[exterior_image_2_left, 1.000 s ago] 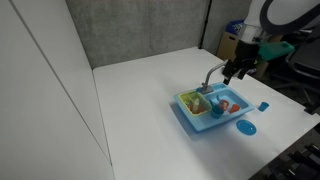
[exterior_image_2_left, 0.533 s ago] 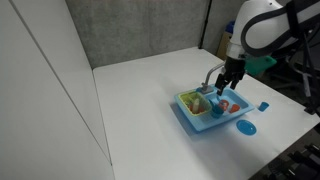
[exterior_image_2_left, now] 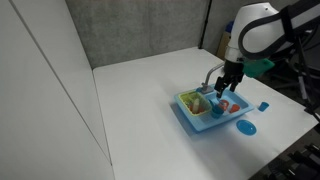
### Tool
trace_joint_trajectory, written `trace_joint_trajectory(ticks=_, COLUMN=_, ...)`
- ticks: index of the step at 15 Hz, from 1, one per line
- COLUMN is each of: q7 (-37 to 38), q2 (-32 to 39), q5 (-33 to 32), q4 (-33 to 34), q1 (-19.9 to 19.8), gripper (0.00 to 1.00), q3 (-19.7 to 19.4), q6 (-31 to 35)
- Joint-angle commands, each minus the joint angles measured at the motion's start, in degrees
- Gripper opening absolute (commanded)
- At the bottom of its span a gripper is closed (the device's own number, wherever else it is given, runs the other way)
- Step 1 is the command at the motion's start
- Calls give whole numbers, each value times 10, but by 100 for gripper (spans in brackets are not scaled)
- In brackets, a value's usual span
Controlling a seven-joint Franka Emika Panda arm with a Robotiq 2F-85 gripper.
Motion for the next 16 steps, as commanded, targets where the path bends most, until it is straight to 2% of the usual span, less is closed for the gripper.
trace_joint_trajectory(ticks=1, q7=1, q2=24, q5=-3, q4=13, q1=2, gripper=100, q3=4, q6=15)
trace_joint_trajectory(ticks=10, q7=9, q2=96, q5=-25, q4=40, q1=28, gripper=100, q3=2, q6=113)
trace_joint_trajectory(ticks=15, q7=6, q2=121, q5=-26, q4=56, q1=29, gripper=100, q3=0, q6=126)
trace_joint_trajectory(ticks=16, q7=6, q2=126, q5=-26, q4=58, q1=28, gripper=87, q3=0, q6=126)
